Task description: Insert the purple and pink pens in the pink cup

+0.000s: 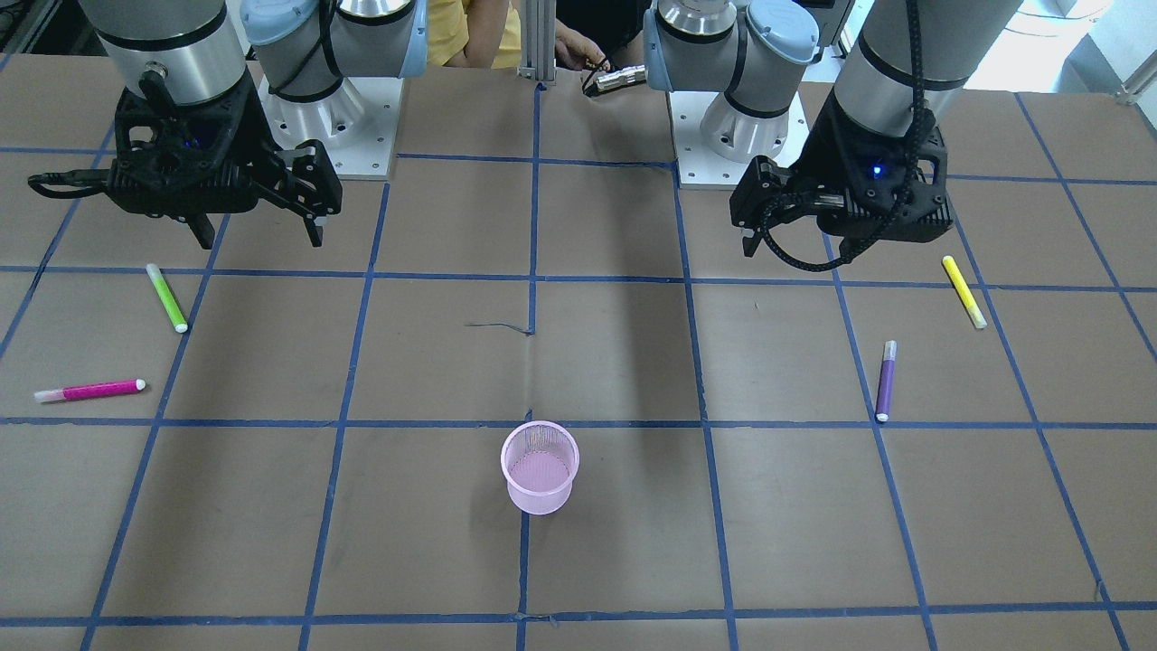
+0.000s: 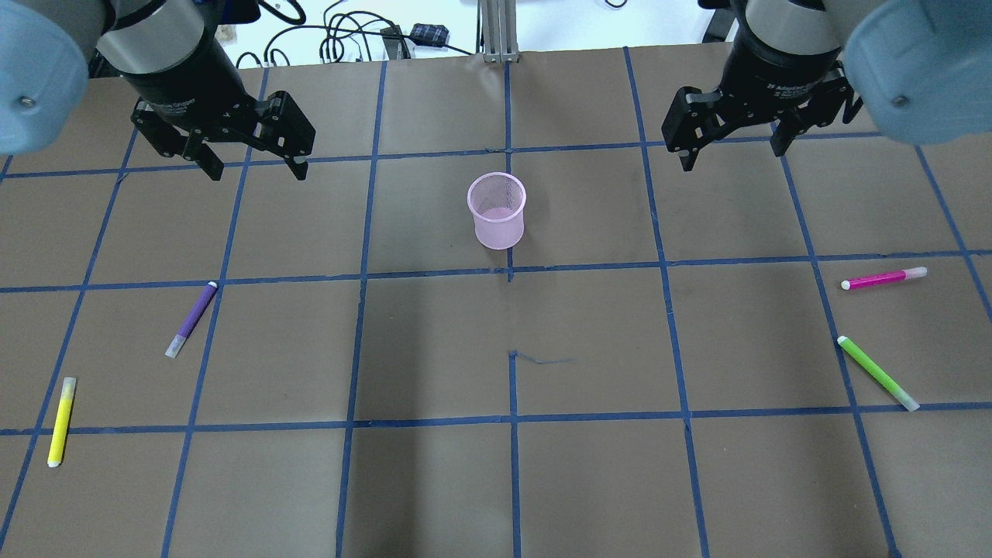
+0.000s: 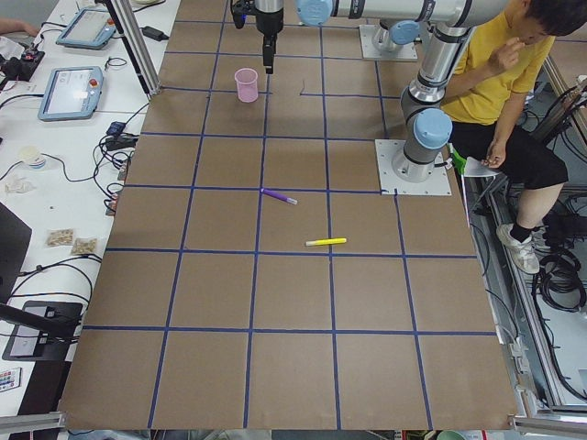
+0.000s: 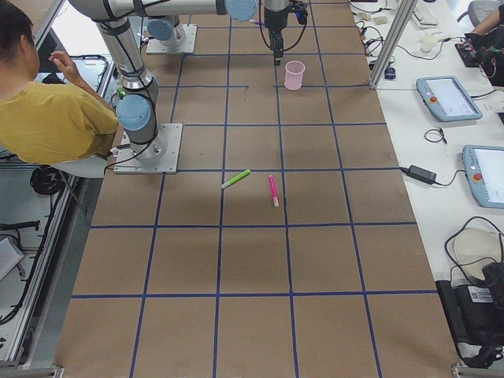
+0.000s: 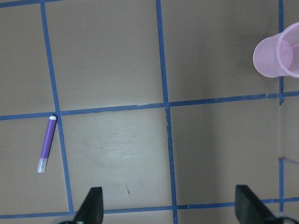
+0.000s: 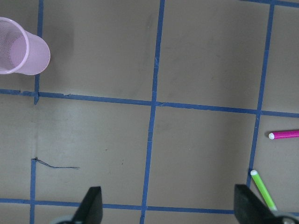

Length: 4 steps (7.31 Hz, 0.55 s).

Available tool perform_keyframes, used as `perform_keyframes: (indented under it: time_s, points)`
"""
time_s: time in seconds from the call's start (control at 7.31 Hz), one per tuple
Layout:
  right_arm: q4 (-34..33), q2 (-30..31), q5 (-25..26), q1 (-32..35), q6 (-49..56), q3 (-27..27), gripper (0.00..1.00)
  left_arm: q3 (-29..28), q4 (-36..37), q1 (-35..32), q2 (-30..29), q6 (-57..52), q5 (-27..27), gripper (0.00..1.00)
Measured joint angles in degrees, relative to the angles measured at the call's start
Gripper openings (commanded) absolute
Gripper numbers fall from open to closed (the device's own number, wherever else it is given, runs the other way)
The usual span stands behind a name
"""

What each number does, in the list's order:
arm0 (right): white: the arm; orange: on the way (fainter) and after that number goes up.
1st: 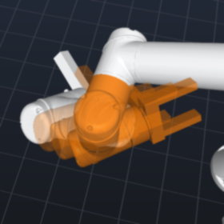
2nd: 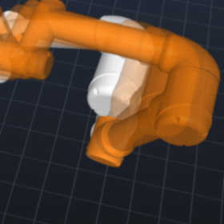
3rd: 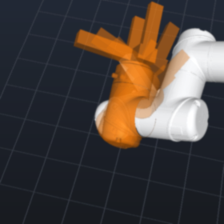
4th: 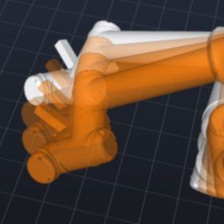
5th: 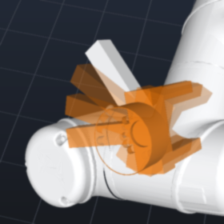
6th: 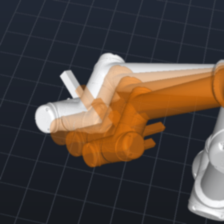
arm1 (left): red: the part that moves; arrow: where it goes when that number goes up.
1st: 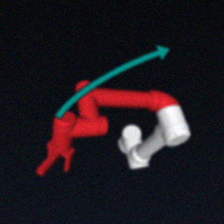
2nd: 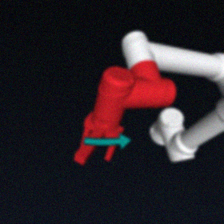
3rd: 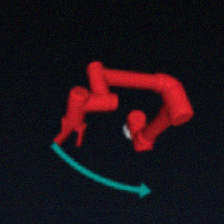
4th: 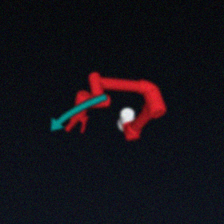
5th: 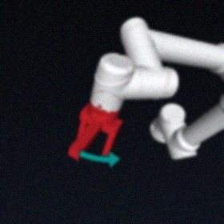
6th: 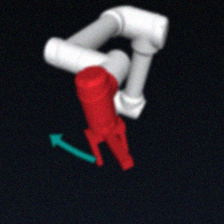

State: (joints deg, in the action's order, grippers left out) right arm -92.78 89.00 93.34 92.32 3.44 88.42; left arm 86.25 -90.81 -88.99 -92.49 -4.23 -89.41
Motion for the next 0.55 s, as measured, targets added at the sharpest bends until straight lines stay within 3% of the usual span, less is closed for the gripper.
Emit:
perform_keyframes:
  time_s: [0.55]
  points:
    - [0.01,1.06,0.67,-0.06,0.47,-0.21,1.00,-0.86,0.02,0.18,0.34,0.03,0.37,1.00]
